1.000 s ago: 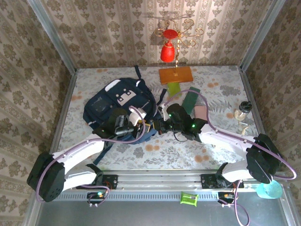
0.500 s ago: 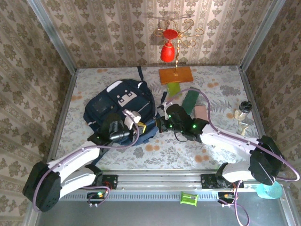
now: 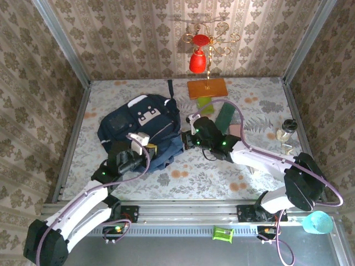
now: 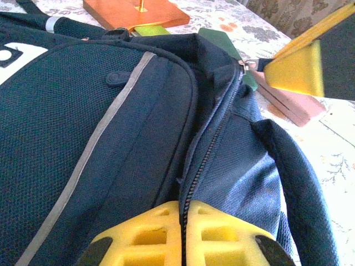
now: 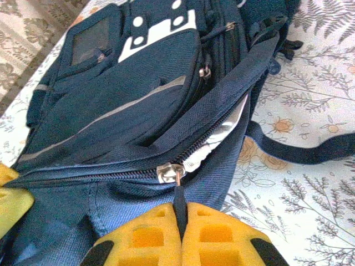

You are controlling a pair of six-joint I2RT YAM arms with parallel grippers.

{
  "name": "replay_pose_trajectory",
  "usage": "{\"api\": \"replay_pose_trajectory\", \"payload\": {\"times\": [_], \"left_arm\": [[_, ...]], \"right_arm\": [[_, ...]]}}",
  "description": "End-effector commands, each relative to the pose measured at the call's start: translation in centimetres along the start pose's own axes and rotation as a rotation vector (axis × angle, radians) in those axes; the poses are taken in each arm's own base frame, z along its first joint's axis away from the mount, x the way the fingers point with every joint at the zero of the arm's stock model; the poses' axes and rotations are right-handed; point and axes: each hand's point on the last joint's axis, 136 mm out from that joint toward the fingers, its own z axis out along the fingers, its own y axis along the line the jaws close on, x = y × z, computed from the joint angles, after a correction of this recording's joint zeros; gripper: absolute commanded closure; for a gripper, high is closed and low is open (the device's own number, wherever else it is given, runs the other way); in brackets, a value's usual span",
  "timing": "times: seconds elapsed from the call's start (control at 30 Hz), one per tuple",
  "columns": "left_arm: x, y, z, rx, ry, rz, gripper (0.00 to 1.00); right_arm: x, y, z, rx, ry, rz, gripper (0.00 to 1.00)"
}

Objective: Pack books, pencil case, and school supplies into a backpack

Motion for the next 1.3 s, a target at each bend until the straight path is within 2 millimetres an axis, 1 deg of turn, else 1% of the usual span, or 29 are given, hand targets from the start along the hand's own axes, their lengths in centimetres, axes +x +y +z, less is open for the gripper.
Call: {"api": "replay_pose_trajectory", "payload": {"times": [0.0, 0.07, 0.17, 0.23, 0.3, 0.37, 0.43, 0.57, 0.73, 0.77, 0.83, 0.93, 0.97, 1.03, 1.1, 1.2, 1.27], "left_arm": [[0.2, 2.9, -0.3, -0.141, -0.002, -0.044, 0.81], [-1.0, 1.9, -0.3, -0.095, -0.016, -0.034, 0.6], [-3.3, -0.3, -0.4, -0.021, -0.046, 0.009, 0.44], [-4.1, -1.9, -0.1, 0.029, -0.038, 0.05, 0.35], [-4.5, -3.3, 0.4, 0.071, -0.01, 0.091, 0.3], [-4.5, -4.7, 1.1, 0.121, 0.032, 0.131, 0.28], [-4.3, -5.1, 2.0, 0.14, 0.07, 0.139, 0.28], [-3.5, -5.3, 3.1, 0.163, 0.123, 0.122, 0.32], [-2.7, -5.6, 2.7, 0.185, 0.141, 0.115, 0.39], [-2.5, -5.6, 2.6, 0.191, 0.143, 0.116, 0.42], [-2.3, -5.3, 2.5, 0.184, 0.143, 0.117, 0.54], [-2.3, -3.9, 2.4, 0.136, 0.145, 0.086, 0.85], [-2.4, -3.4, 2.3, 0.117, 0.136, 0.077, 0.91], [-2.7, -2.8, 1.9, 0.092, 0.116, 0.068, 0.97], [-3.1, -2.4, 1.3, 0.073, 0.087, 0.061, 1.0], [-3.7, -1.9, 0.5, 0.057, 0.039, 0.038, 1.0], [-3.7, -1.7, 0.1, 0.054, 0.024, 0.023, 1.0]], "right_arm": [[-3.1, 0.1, -2.1, -0.05, -0.11, -0.003, 1.0], [-2.8, 1.6, -2.4, -0.122, -0.095, 0.002, 1.0], [-2.5, 3.6, -3.0, -0.191, -0.078, -0.015, 1.0], [-2.6, 4.9, -3.4, -0.23, -0.073, -0.032, 1.0], [-2.7, 6.1, -3.9, -0.273, -0.071, -0.045, 1.0], [-3.1, 7.1, -4.5, -0.312, -0.075, -0.05, 1.0], [-3.4, 7.7, -5.0, -0.334, -0.078, -0.053, 1.0], [-4.2, 8.2, -6.0, -0.347, -0.096, -0.054, 1.0], [-5.2, 8.4, -6.8, -0.345, -0.11, -0.035, 1.0], [-5.4, 8.5, -6.9, -0.346, -0.112, -0.03, 1.0], [-5.6, 8.7, -7.1, -0.357, -0.114, -0.023, 1.0], [-6.1, 8.9, -7.5, -0.361, -0.126, -0.022, 1.0], [-6.2, 8.6, -7.6, -0.344, -0.128, -0.021, 1.0], [-6.2, 7.6, -7.6, -0.276, -0.123, -0.025, 1.0], [-5.9, 5.5, -7.2, -0.155, -0.107, -0.028, 1.0], [-5.3, 2.1, -6.8, 0.03, -0.099, -0.023, 1.0], [-5.2, 0.4, -6.8, 0.127, -0.107, -0.017, 1.0]]}}
